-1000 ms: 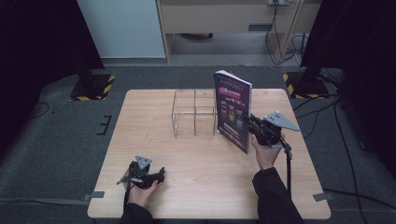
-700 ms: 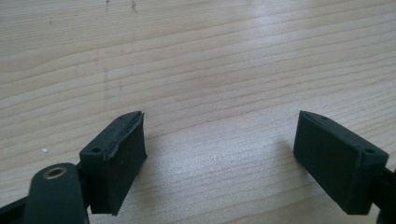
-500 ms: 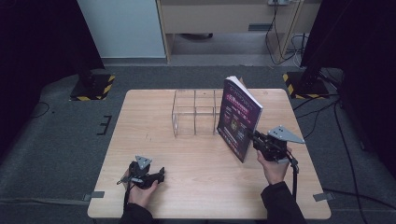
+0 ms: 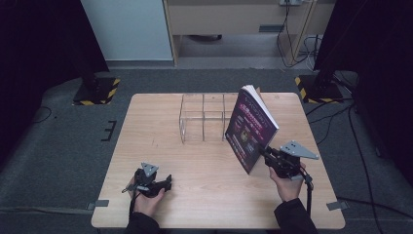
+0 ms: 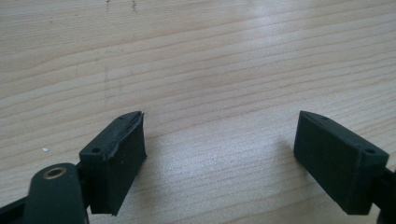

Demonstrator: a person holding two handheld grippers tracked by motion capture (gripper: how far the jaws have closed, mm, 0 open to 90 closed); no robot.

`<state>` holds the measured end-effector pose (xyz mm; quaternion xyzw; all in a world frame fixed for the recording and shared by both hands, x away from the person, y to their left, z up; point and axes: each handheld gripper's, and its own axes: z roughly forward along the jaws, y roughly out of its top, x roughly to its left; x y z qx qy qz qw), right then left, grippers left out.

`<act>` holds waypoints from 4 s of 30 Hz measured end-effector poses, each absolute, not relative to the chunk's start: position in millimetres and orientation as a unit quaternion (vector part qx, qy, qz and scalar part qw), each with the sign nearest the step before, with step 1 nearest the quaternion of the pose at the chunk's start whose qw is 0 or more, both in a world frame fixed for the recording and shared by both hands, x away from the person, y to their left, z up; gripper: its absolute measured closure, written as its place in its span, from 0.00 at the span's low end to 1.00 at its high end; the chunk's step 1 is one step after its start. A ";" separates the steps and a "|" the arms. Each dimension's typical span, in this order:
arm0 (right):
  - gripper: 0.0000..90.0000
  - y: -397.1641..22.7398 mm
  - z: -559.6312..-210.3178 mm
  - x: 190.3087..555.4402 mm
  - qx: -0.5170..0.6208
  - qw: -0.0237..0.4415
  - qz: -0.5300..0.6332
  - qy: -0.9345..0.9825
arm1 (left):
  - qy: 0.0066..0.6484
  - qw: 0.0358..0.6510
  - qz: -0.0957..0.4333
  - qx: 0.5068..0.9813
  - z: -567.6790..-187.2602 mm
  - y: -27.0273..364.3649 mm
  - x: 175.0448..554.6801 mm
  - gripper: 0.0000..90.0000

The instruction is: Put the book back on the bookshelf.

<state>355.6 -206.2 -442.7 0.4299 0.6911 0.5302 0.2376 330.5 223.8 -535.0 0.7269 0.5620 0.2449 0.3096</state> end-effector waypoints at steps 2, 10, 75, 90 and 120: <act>0.86 -205.9 -438.7 356.3 0.428 0.240 0.536 0.687 | 0.562 0.310 0.245 0.727 -535.0 223.8 330.5 0.17; 0.81 -200.5 -415.2 375.0 0.436 0.241 0.532 0.685 | 0.562 0.310 0.245 0.727 -535.0 223.8 330.5 0.17; 0.92 -137.5 -420.8 446.3 0.503 0.370 0.524 0.579 | 0.561 0.311 0.243 0.728 -535.1 224.0 330.7 0.17; 0.88 -127.8 -420.6 444.2 0.484 0.388 0.504 0.601 | 0.561 0.311 0.244 0.728 -535.1 223.9 330.7 0.17; 0.56 -139.4 -417.8 445.2 0.468 0.376 0.501 0.624 | 0.561 0.310 0.244 0.728 -535.1 223.8 330.7 0.17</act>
